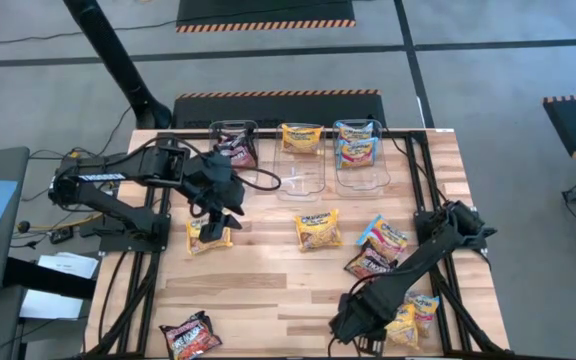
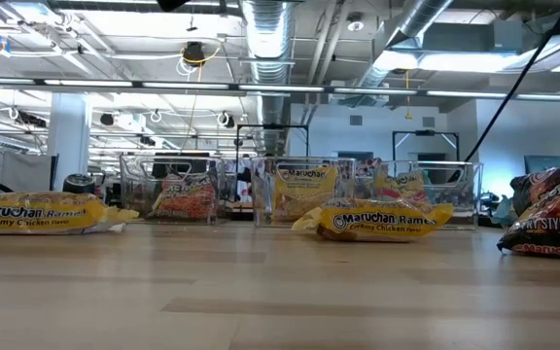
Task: Sort Maruchan noodles
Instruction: Put the yellow noodle pack into the middle transparent bin
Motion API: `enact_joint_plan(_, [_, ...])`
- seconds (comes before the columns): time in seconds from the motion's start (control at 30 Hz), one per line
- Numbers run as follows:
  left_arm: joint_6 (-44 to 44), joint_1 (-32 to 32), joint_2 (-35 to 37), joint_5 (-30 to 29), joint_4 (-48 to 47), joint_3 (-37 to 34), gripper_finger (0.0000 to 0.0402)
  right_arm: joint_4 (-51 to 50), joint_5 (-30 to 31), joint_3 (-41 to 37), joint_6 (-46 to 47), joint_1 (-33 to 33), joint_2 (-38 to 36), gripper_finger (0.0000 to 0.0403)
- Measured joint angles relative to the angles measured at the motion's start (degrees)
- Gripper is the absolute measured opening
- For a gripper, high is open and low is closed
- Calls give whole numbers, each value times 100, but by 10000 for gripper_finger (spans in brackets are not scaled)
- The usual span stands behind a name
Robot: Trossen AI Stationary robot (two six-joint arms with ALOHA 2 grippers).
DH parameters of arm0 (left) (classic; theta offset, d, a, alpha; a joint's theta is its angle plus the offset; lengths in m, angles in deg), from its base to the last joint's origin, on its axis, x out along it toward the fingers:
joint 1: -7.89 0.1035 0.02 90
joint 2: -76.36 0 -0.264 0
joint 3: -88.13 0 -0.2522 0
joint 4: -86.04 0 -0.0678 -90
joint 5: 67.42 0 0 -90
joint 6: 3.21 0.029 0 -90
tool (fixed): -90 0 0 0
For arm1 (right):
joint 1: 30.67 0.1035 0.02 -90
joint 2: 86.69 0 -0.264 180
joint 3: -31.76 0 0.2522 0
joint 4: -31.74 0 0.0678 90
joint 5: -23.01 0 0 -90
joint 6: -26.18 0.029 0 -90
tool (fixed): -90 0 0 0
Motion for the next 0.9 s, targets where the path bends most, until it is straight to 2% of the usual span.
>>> enact_joint_plan(0.23, [1,-80,-2,-21,-32,0,162,140,15,-52,30,215,-1,215])
enact_joint_plan(0.53, [1,-179,-3,-21,-32,0,162,337,9,-742,232,513,-44,215])
enact_joint_plan(0.9, [-1,-179,-4,-123,-33,0,162,148,30,-851,-500,402,-112,214])
